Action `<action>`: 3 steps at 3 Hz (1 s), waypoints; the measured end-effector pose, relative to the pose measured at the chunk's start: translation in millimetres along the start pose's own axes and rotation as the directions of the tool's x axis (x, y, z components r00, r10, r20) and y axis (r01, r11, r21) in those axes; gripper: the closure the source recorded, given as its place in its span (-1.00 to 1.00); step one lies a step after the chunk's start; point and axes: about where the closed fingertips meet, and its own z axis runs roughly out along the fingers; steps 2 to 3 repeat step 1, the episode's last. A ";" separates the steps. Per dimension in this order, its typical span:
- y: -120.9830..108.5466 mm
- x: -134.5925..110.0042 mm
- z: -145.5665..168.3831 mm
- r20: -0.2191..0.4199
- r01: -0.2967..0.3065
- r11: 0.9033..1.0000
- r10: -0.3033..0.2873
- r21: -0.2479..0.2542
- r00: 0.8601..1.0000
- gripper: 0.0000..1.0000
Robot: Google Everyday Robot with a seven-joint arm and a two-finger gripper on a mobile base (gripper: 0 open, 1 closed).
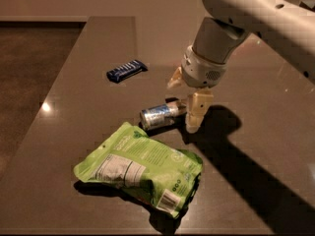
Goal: Move redbull can near green rice chip bag
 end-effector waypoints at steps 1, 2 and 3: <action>0.0 0.0 0.0 0.000 0.000 1.000 0.000 0.000 1.000 -1.00; 0.0 0.0 0.0 0.000 0.000 1.000 0.000 0.000 1.000 -1.00; 0.0 0.0 0.0 0.000 0.000 1.000 0.000 0.000 1.000 -1.00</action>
Offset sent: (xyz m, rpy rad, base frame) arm 0.0000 0.0000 0.0000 0.0000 0.0000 0.0000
